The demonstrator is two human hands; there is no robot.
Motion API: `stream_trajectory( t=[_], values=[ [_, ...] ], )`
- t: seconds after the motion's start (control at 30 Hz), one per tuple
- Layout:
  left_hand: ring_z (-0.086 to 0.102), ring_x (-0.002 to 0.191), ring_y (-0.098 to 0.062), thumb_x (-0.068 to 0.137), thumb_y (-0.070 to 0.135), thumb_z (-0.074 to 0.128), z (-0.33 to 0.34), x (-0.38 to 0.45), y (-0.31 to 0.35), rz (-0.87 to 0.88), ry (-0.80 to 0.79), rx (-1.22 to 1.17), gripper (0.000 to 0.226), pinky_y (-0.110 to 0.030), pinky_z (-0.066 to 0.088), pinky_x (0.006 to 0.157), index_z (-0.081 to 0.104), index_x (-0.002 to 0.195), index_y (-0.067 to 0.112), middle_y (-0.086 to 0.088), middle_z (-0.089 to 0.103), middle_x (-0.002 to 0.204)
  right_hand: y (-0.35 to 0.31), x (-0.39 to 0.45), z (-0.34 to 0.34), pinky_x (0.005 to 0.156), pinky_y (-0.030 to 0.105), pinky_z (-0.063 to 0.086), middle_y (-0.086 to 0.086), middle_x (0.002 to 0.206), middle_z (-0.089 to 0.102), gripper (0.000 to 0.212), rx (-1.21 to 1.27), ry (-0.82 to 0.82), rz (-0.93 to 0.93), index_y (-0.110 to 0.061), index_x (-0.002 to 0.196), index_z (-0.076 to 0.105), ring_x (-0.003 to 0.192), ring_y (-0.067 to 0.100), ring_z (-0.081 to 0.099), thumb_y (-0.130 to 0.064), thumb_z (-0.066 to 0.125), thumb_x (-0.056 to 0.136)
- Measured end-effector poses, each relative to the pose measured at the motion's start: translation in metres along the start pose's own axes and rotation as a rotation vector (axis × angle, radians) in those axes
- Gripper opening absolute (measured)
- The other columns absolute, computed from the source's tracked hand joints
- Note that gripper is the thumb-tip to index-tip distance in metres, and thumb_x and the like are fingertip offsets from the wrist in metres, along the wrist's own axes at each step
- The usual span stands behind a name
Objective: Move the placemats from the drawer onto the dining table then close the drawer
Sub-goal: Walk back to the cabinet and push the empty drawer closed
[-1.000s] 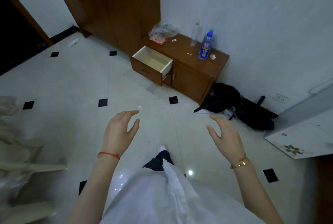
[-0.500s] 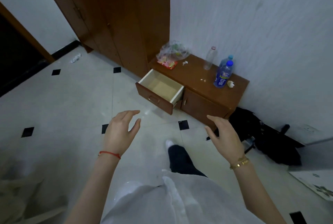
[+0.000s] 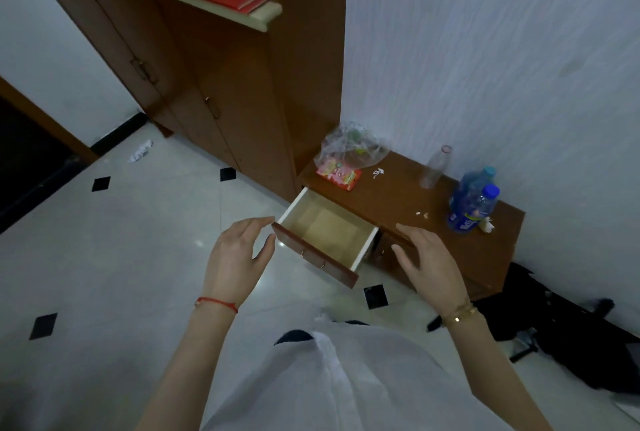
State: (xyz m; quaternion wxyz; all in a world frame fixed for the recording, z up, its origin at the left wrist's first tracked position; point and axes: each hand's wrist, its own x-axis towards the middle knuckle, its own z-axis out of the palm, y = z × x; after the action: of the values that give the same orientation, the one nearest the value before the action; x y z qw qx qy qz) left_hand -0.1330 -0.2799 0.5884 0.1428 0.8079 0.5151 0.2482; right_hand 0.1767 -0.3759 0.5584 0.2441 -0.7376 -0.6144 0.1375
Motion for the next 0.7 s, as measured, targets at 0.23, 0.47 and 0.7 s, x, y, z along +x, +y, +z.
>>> stream_trajectory(
  t=[0.23,0.47,0.7],
  values=[
    [0.064,0.099,-0.022,0.092,0.033,0.049,0.004,0.087,-0.046,0.065,-0.045,-0.02,0.037,-0.039,0.055,0.085,0.065,0.117,0.011,-0.006,0.069,0.109,-0.026,0.062,0.021,0.093,0.018,0.039,0.006,0.114,0.066,0.038,-0.027,0.076,0.056,-0.009,0.124,0.06,0.107,0.02,0.058,-0.021,0.068,0.089],
    [0.064,0.099,-0.022,0.09,0.027,0.054,-0.002,0.131,-0.101,0.252,-0.137,-0.075,0.032,-0.036,0.054,0.087,0.065,0.117,0.011,-0.005,0.069,0.109,-0.07,0.069,0.061,0.093,0.028,0.045,0.005,0.115,0.064,0.038,-0.011,0.179,0.224,-0.011,0.127,0.059,0.109,0.021,0.057,-0.024,0.064,0.091],
    [0.063,0.099,-0.02,0.093,0.029,0.051,-0.01,0.143,-0.163,0.404,-0.279,-0.122,0.034,-0.04,0.053,0.087,0.064,0.12,0.012,-0.004,0.068,0.111,-0.124,0.039,0.124,0.09,0.037,0.05,0.01,0.113,0.066,0.035,-0.008,0.24,0.359,-0.006,0.123,0.061,0.106,0.027,0.059,-0.02,0.064,0.091]
  ],
)
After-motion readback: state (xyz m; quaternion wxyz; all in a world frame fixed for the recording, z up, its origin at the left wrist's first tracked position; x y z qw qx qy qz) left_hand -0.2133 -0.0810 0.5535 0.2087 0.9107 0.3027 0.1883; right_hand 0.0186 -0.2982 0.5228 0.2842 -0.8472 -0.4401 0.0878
